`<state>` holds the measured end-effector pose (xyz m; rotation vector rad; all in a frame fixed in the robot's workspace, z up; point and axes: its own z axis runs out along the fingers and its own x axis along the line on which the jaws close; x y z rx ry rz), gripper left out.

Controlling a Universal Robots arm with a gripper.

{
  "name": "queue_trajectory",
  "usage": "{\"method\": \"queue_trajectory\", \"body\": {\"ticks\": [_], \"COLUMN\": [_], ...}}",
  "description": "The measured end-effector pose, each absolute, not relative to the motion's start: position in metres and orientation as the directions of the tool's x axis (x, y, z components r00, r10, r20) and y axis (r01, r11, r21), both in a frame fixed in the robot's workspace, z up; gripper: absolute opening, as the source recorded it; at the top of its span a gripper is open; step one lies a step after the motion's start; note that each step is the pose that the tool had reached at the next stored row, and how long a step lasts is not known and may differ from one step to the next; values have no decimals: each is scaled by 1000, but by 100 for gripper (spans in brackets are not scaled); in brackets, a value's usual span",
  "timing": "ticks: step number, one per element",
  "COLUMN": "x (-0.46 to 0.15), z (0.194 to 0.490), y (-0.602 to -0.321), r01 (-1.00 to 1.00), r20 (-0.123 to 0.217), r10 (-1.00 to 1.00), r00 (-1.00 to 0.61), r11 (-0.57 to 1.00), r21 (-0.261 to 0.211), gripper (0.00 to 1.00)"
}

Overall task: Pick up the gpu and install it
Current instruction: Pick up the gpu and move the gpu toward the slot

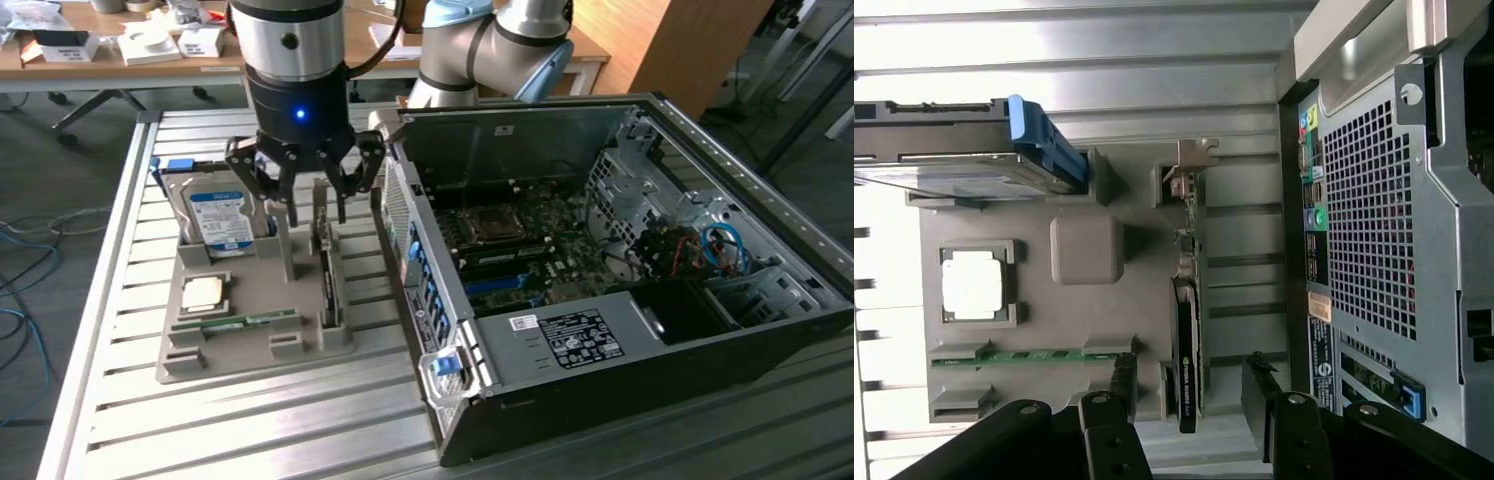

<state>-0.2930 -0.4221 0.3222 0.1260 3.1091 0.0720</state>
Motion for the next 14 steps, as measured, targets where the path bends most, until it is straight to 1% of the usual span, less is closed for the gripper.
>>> {"method": "queue_trajectory", "body": {"ticks": [14], "x": [-293], "z": [308], "y": [-422], "r01": [80], "r20": [-27], "r10": [82], "r00": [-996], "r11": [996], "r21": [47], "gripper": [55]}}
